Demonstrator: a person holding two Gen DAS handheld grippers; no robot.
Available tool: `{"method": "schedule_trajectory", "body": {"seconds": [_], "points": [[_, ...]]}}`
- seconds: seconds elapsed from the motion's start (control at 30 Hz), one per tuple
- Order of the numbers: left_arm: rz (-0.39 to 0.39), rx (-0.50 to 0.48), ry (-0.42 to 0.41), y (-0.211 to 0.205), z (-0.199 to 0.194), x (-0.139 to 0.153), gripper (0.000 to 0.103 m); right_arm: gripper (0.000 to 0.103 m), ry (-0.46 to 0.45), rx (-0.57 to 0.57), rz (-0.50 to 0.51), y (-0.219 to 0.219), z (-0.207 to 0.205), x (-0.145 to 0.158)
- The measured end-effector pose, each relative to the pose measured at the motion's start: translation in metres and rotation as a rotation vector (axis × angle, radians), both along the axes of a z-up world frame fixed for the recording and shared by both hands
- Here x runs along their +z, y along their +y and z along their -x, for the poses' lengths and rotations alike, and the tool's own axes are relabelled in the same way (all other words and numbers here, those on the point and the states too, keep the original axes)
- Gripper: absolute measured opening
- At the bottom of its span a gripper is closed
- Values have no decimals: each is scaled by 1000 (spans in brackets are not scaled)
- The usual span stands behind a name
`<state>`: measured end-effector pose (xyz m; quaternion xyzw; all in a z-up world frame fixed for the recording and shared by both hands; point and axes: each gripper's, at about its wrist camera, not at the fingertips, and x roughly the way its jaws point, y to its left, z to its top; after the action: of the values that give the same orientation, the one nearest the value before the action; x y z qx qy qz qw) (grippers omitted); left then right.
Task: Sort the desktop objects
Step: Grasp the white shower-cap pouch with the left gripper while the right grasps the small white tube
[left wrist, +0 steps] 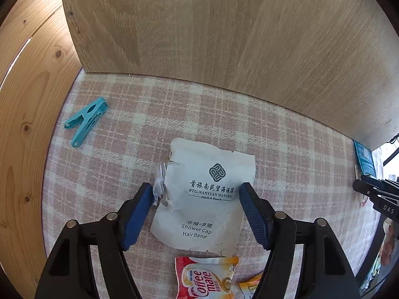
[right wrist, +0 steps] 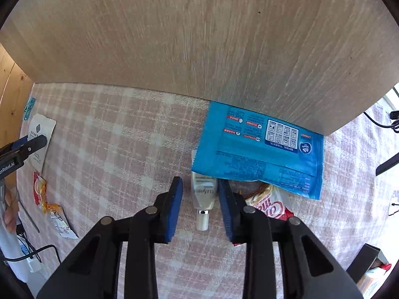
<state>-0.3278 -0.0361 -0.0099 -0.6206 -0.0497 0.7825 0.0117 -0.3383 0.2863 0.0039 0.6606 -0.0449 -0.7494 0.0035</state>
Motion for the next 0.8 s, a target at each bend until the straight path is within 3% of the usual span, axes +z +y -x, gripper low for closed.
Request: {"method": "schedule_trajectory", "body": {"seconds": [0.23,0.5,0.67,0.8], "points": [[-30,18,36,10,-24,10,23,22,-15,32,78,-10,-17,4],[-118,-6,54,44,-72,24,12,22,-43,35,156,-11,-56,8],[-158,-42,85,75,-110,43,11,22,-19,34,172,-6,-84,23],[-192,-56,98,86,-111,64,11,22,18,25,187,4,-108,43]]}}
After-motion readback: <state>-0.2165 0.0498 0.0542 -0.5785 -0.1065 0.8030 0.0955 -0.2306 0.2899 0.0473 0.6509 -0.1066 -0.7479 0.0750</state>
